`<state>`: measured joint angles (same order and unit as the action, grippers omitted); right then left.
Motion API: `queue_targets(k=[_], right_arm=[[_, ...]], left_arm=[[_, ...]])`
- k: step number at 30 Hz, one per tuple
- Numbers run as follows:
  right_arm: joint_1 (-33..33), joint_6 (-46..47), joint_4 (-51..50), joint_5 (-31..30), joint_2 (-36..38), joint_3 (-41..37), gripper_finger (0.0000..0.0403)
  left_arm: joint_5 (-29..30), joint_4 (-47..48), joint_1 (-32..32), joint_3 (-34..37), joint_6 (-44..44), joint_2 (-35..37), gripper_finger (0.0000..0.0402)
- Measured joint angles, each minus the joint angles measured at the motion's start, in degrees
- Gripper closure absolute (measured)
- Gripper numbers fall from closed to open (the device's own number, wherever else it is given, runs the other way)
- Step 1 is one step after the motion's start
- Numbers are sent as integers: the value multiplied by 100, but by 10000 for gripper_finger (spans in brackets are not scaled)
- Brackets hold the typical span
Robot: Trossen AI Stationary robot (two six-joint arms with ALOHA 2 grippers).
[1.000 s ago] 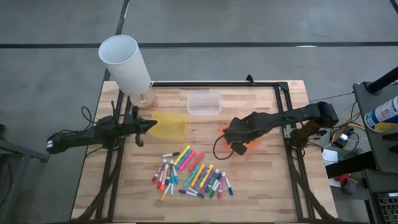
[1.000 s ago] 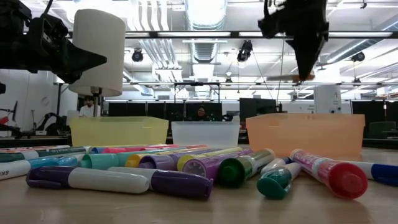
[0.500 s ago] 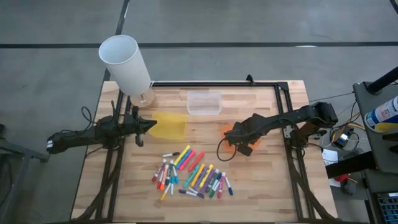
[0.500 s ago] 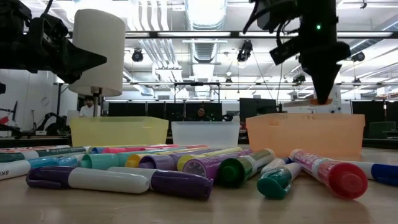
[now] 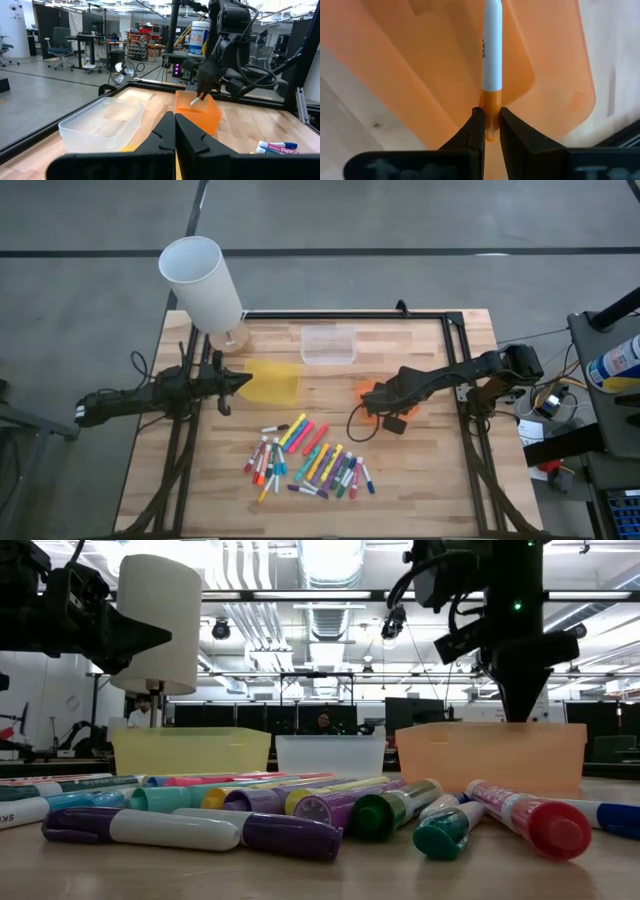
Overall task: Pick & Place Markers
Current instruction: Put the small orange highlighter pen into the orange bin, then put the bottom small blue highlighter pen into the orange bin
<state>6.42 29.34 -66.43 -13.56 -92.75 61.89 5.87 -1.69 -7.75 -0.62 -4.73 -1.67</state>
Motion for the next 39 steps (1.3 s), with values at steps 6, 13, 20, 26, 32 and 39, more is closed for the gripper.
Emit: queue_targets(k=[6,13,20,26,32,39], right_arm=[[-66,-1,117,-15,-11,-50,365],[-88,-1,172,-94,-11,-22,349],[-85,0,294,-106,-9,5,345],[-81,11,312,-183,-9,51,323],[-81,37,334,-198,0,57,299],[-81,611,387,538,9,248,291]], left_arm=[[-2,0,0,0,1,0,402],[-2,0,2,0,2,0,402],[-1,0,1,0,1,0,402],[-1,0,2,0,0,0,402],[0,0,1,0,1,1,402],[-2,0,0,0,1,0,402]])
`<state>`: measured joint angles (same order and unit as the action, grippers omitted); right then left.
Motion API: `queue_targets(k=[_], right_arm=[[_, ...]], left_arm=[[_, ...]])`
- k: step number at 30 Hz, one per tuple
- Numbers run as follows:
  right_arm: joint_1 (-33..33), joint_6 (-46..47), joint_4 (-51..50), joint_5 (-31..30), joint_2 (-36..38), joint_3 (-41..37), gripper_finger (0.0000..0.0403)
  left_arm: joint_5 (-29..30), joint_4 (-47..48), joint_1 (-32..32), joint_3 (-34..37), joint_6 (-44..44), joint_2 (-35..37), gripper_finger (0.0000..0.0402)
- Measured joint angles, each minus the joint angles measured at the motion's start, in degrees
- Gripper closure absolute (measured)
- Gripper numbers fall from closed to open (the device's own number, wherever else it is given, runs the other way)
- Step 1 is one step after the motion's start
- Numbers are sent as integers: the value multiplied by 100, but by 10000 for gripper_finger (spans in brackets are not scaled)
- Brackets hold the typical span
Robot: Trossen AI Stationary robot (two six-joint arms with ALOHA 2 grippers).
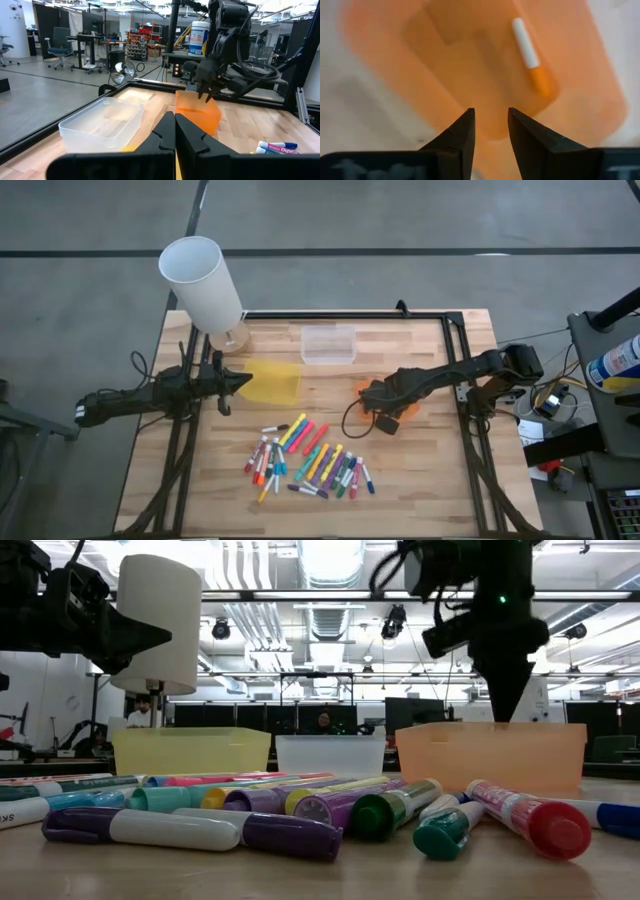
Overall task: Pick & Place Markers
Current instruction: Put the bottom small blue highlighter pen into the orange bin
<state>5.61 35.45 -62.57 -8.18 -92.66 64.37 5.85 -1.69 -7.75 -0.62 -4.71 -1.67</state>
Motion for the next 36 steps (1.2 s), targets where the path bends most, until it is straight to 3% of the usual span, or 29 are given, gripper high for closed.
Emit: queue_targets(k=[9,12,22,26,31,36], right_arm=[[13,972,42,1809,0,542,305],[57,1374,56,2101,-7,771,313],[973,2284,1478,2323,-27,1168,334],[1319,2093,1929,1988,-136,1101,335],[1593,3122,1983,1523,-433,1094,333],[1932,3708,1983,1596,-896,1109,308]], left_arm=[[2,0,0,0,0,2,402],[1,0,1,0,0,0,402],[2,0,0,0,-2,1,402],[0,0,1,0,-1,0,402],[4,-1,2,0,-1,-3,402],[1,-4,2,0,0,-17,402]])
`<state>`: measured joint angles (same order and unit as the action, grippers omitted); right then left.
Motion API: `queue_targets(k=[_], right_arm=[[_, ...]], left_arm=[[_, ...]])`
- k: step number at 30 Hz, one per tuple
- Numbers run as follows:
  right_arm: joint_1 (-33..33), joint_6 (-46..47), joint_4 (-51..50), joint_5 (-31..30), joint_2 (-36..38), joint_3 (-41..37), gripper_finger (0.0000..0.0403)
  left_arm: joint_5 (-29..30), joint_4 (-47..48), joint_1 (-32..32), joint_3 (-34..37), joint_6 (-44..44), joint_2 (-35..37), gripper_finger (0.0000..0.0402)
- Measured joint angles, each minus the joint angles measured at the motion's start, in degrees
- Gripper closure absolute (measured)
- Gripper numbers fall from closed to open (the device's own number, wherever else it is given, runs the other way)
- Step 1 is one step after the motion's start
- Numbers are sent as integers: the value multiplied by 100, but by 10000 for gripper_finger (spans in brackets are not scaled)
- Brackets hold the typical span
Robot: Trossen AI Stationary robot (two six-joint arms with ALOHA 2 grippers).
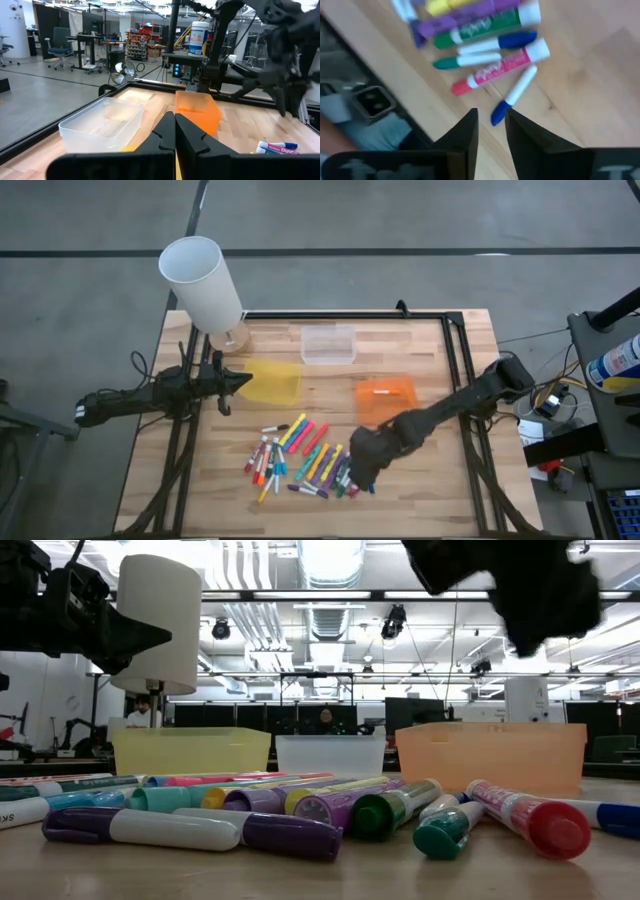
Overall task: Pick & Place Markers
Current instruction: Put the bottom small blue highlighter pen into the orange bin
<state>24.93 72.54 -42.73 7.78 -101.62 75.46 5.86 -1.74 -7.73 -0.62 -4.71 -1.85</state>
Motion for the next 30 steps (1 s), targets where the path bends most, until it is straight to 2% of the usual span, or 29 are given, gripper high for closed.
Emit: queue_targets(k=[7,12,22,30], right_arm=[[176,167,0,123,-519,120,260],[223,231,-34,128,-755,105,248],[273,101,-3,285,-1298,103,265],[271,-106,-36,286,-1354,64,297]], left_arm=[[1,2,0,0,-1,-14,402],[1,-2,0,0,0,-20,402],[0,2,0,0,0,-24,402],[-1,2,-2,0,0,-24,402]])
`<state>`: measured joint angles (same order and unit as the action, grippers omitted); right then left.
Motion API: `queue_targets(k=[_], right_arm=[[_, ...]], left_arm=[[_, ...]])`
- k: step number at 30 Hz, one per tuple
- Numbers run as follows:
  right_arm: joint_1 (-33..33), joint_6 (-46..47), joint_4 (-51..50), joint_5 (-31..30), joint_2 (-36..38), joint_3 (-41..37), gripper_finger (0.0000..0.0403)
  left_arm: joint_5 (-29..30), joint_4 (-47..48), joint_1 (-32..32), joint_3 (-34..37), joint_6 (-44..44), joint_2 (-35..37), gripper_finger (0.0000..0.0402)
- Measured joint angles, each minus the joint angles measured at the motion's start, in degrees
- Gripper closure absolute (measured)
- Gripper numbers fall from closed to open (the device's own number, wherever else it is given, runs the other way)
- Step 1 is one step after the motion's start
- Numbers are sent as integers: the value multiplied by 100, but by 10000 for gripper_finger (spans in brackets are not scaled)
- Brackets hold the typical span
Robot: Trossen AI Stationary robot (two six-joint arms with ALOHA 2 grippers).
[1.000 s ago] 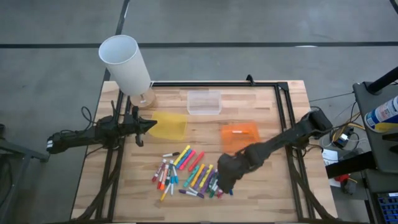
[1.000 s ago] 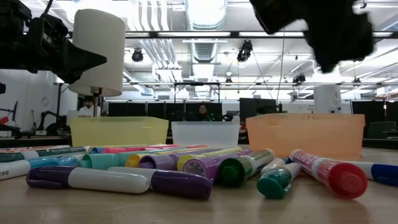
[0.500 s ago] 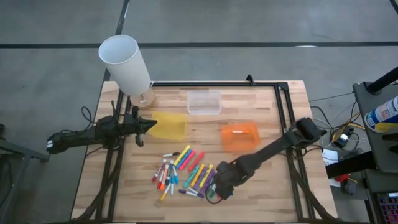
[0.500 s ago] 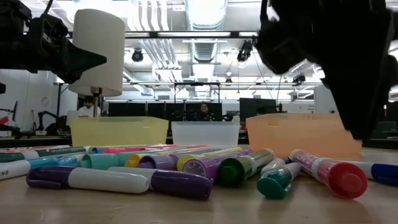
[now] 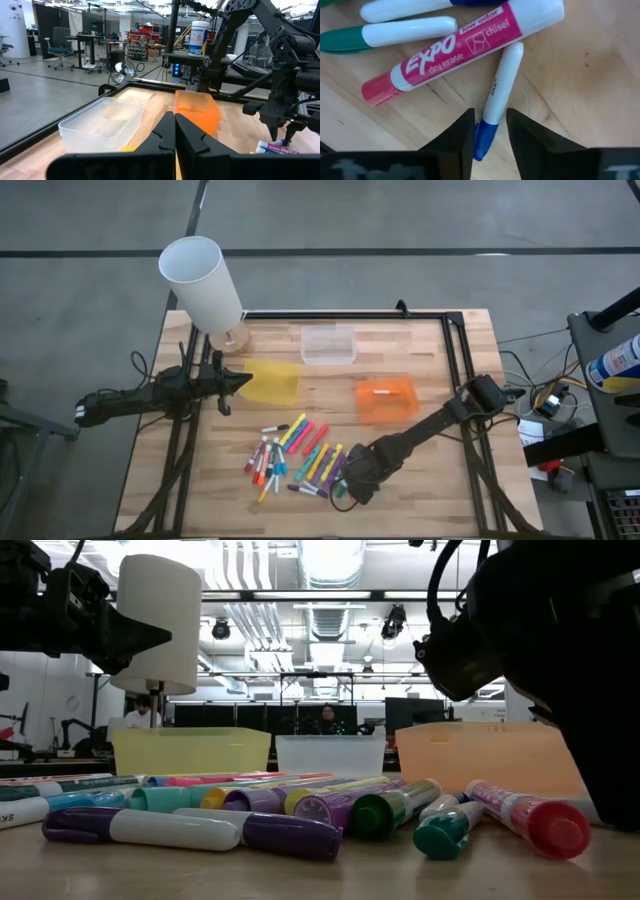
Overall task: Pick & Place Markers
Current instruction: Put the bottom small blue highlighter pen into the orange bin
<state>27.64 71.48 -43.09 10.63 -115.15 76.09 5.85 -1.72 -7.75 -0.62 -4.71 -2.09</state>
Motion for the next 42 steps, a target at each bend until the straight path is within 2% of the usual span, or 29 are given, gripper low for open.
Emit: queue_targets(k=[9,12,18,30,35,42], right_arm=[[-2,-309,-71,-7,27,-15,363],[-14,-486,-475,-28,53,65,375],[-70,-653,-1594,-335,474,232,374],[-402,-559,-2841,-1600,1932,243,374],[-766,-662,-3364,-1934,2374,242,374],[-1427,-1479,-3397,-2022,2573,234,374]], left_arm=[[2,0,1,0,0,0,402],[1,1,1,0,0,0,402],[0,0,0,0,0,0,402],[2,0,0,0,0,0,402],[1,0,0,0,-1,-2,402],[0,2,1,0,0,-2,402]])
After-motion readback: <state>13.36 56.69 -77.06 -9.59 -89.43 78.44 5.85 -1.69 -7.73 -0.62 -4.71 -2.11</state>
